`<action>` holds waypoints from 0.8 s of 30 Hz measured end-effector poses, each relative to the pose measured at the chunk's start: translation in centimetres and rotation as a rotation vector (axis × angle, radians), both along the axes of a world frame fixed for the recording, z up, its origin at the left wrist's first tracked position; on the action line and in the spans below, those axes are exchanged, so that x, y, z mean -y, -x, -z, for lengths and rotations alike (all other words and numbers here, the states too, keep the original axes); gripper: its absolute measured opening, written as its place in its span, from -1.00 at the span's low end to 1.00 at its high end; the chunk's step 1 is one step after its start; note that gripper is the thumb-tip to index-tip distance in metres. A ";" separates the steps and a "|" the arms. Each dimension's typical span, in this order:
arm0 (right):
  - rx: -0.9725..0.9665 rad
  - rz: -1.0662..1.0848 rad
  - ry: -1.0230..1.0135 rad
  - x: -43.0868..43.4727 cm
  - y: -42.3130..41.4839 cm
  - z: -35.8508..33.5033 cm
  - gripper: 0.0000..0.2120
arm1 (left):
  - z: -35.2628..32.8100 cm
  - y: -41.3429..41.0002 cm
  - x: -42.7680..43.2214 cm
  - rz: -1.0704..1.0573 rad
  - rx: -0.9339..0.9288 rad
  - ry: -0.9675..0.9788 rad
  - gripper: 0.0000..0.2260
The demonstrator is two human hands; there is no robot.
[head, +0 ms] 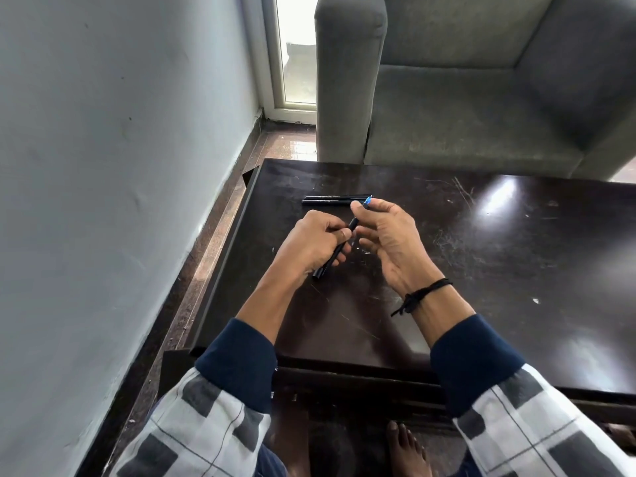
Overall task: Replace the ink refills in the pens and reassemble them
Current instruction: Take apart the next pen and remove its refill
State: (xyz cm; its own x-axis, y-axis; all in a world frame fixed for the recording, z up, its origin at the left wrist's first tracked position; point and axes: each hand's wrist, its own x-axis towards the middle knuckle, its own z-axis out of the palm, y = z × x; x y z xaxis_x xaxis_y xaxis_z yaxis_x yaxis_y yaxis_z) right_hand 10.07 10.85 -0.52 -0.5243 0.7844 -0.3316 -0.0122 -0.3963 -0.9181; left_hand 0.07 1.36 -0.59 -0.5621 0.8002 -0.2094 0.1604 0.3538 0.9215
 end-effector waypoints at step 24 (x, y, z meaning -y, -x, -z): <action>0.011 0.039 0.035 -0.2 0.2 0.0 -0.67 | 0.0 0.1 -0.2 -0.016 -0.067 0.010 -0.84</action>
